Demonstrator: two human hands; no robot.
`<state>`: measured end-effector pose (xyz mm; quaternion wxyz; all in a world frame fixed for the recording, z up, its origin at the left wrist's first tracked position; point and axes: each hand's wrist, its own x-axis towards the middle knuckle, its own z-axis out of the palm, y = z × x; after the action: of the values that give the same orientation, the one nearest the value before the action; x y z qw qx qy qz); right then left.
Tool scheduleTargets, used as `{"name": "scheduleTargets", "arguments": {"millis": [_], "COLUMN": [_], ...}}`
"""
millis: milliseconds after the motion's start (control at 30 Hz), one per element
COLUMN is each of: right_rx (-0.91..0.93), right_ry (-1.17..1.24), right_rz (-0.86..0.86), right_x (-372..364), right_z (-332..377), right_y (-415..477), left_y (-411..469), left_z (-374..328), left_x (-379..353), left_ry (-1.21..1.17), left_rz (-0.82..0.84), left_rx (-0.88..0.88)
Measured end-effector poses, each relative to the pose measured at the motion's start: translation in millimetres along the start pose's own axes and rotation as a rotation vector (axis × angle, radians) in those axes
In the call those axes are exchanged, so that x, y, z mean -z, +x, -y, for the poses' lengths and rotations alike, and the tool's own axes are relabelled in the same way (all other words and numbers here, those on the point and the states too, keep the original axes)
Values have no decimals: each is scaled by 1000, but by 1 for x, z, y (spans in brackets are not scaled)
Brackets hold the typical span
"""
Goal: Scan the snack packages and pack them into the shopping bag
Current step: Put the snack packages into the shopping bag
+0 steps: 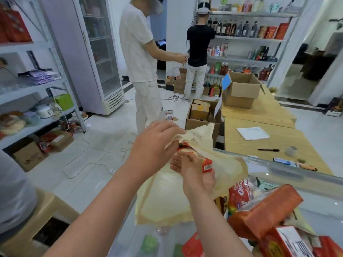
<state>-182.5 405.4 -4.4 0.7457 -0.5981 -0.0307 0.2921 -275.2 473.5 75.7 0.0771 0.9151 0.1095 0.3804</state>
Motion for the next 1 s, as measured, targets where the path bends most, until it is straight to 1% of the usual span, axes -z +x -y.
{"name": "scheduleTargets", "arguments": {"millis": [100,167,267,300,433,500,633,733,833,900,1000], "right_rx": [175,244,333,359,392,399,366,318,279,260,282], "right_ry": [-62,-103,-100,-103,-124,-167,-312,-438,-560,-645,-862], "right_rz": [-88,-128,-178,-195,-233,-259,-281,-262,-222,-188,-119], "right_x": [25,40,60,66,88,100,125,146,166,179,196], "right_z": [15,24,38,42,60,68,89,105,116,121,129], "right_y": [-33,-51,-66,-68,-77,-77,-64,-44,-21,-3,30], "left_y": [-4,-5,-3,-2,-2,-5,-5,9,31,47,65], "left_z": [-11,-15,-25,-31,-58,-70,-89,-104,-119,-127,-141], "left_x": [-4,-7,-13,-17,-39,-53,-76,-87,-104,-121,-148], "left_ry": [-91,-72,-64,-88,-96,-141,-256,-359,-381,-372,-266], "left_rz": [173,254,503,536,498,481,432,362,303,339,469], "left_rx": [124,133,162,172,92,72,98,152,164,173,195]}}
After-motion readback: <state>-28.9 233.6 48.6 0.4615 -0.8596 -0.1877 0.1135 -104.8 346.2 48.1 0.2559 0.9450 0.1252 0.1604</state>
